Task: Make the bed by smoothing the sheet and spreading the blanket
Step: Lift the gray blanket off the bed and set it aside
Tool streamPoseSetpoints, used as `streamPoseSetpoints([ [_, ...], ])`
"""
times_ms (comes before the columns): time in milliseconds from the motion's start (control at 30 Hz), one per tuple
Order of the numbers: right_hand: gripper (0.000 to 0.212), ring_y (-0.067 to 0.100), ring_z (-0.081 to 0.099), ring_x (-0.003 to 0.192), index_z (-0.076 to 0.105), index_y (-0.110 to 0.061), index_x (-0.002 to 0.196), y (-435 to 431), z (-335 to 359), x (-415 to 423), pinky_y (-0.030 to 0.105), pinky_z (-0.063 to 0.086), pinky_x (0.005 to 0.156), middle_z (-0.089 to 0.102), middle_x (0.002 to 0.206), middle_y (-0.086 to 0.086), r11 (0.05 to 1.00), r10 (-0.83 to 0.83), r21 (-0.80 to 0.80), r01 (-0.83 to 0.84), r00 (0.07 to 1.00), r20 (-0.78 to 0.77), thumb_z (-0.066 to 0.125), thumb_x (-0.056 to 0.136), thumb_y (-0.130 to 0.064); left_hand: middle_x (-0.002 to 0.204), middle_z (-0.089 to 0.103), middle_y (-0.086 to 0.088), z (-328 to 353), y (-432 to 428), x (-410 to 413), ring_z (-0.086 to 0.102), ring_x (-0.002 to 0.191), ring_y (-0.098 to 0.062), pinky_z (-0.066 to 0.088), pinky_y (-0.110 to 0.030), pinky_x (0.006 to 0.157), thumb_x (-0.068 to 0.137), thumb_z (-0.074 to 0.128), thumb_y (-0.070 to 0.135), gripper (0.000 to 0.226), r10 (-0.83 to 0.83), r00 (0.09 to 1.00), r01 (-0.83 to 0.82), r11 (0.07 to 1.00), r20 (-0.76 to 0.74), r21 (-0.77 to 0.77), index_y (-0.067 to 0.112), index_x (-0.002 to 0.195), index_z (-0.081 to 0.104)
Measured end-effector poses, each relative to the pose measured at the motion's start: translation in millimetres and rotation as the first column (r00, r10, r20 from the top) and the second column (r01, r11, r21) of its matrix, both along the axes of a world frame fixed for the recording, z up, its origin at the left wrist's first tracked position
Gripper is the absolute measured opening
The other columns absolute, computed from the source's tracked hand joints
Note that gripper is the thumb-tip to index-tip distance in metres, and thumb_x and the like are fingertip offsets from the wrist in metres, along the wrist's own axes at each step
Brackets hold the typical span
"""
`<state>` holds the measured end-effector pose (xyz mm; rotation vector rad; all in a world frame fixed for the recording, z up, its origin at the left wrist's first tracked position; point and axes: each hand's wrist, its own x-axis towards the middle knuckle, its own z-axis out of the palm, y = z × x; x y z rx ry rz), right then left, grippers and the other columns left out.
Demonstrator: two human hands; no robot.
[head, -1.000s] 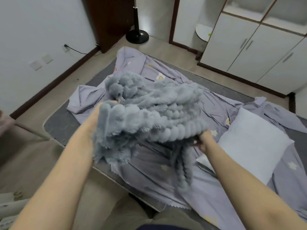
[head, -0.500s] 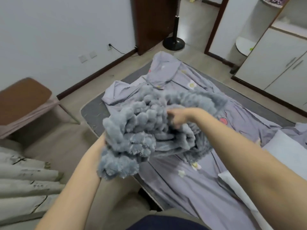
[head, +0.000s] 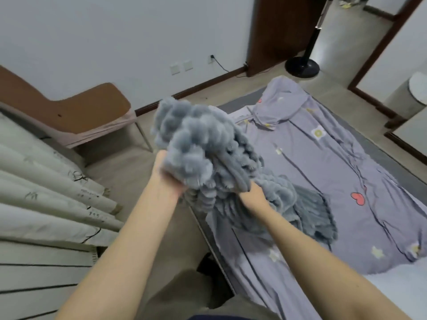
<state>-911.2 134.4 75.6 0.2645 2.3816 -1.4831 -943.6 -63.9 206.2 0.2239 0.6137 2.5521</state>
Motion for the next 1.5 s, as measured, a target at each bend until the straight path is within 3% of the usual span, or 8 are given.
streamPoseSetpoints([
  [100, 0.013, 0.005, 0.068, 0.078, 0.063, -0.039, 0.088, 2, 18, -20, 0.018, 0.053, 0.067, 0.070, 0.086, -0.018, 0.982, -0.032, -0.179, 0.054, 0.992, 0.122, 0.057, 0.083, -0.029, 0.124, 0.064, -0.009, 2, -33, -19, 0.065, 0.104, -0.024, 0.051, -0.037, 0.089, 0.091, 0.052, 0.055, 0.053, 0.405, 0.845, -0.267, 0.886, 0.350, -0.380, 0.016, 0.126, 0.059],
  [333, 0.036, 0.028, 0.073, 0.073, 0.066, -0.021, 0.105, -28, 80, -76, 0.034, 0.056, 0.053, 0.075, 0.088, 0.012, 0.880, -0.100, -0.422, 0.217, 0.954, 0.282, 0.059, 0.071, -0.029, 0.145, 0.048, 0.001, -71, -83, 8, 0.054, 0.121, -0.014, 0.045, -0.034, 0.098, 0.081, 0.057, 0.065, 0.083, 0.375, 0.920, -0.095, 0.489, 0.110, -0.867, 0.029, 0.150, 0.028],
  [500, 0.039, 0.033, 0.067, 0.088, 0.067, -0.010, 0.108, -78, 99, -109, 0.041, 0.055, 0.073, 0.068, 0.104, 0.019, 0.805, -0.173, -0.489, 0.335, 0.922, 0.347, 0.060, 0.078, -0.034, 0.123, 0.066, -0.016, -129, -116, 62, 0.073, 0.090, -0.024, 0.058, -0.033, 0.067, 0.090, 0.052, 0.049, 0.044, 0.267, 0.797, 0.179, 0.753, 0.542, -0.633, 0.015, 0.100, 0.077],
  [633, 0.052, 0.034, 0.066, 0.101, 0.063, -0.008, 0.124, -127, 105, -131, 0.041, 0.056, 0.077, 0.067, 0.116, 0.018, 0.696, -0.193, -0.616, 0.369, 0.922, 0.335, 0.061, 0.080, -0.035, 0.159, 0.024, -0.001, -151, -146, 71, 0.029, 0.143, -0.024, 0.029, -0.048, 0.113, 0.073, 0.026, 0.089, 0.097, 0.475, 0.623, 0.206, 0.667, 0.622, -0.716, 0.030, 0.151, 0.027],
  [833, 0.028, 0.028, 0.069, 0.086, 0.064, -0.014, 0.106, -217, 131, -168, 0.039, 0.056, 0.069, 0.070, 0.088, 0.010, 0.623, -0.109, -0.738, 0.260, 0.963, 0.247, 0.062, 0.083, -0.030, 0.154, 0.008, -0.032, -147, -191, 53, 0.012, 0.136, -0.059, 0.012, -0.082, 0.097, 0.030, 0.036, 0.104, 0.154, 0.062, 0.495, 0.228, 0.953, 0.867, -0.198, 0.023, 0.153, -0.007],
  [1133, 0.029, 0.022, 0.071, 0.074, 0.073, -0.017, 0.068, -271, 126, -213, 0.032, 0.057, 0.065, 0.072, 0.075, 0.007, 0.684, 0.133, -0.713, 0.151, 0.936, 0.326, 0.059, 0.089, -0.033, 0.138, 0.055, -0.009, -86, -257, -62, 0.047, 0.127, -0.039, 0.033, -0.076, 0.095, 0.048, 0.048, 0.097, 0.106, 0.592, 0.558, -0.634, 0.756, 0.582, -0.162, 0.030, 0.129, 0.059],
  [1267, 0.036, 0.025, 0.072, 0.095, 0.070, -0.016, 0.107, -280, 113, -240, 0.037, 0.057, 0.074, 0.075, 0.103, 0.007, 0.878, 0.178, -0.479, -0.004, 0.931, 0.319, 0.067, 0.084, -0.043, 0.123, 0.068, -0.005, -66, -306, -112, 0.066, 0.108, -0.034, 0.053, -0.056, 0.085, 0.074, 0.058, 0.075, 0.061, 0.639, 0.653, -0.571, 0.768, 0.407, -0.290, 0.031, 0.115, 0.071],
  [1500, 0.028, 0.021, 0.072, 0.092, 0.071, -0.021, 0.106, -341, 122, -334, 0.032, 0.059, 0.064, 0.075, 0.102, 0.003, 0.824, 0.343, -0.527, -0.207, 0.923, 0.175, 0.067, 0.085, -0.040, 0.106, 0.074, -0.009, -45, -354, -216, 0.071, 0.097, -0.027, 0.058, -0.039, 0.075, 0.092, 0.059, 0.036, 0.031, 0.583, 0.726, -0.419, 0.795, 0.364, -0.438, 0.013, 0.097, 0.078],
])
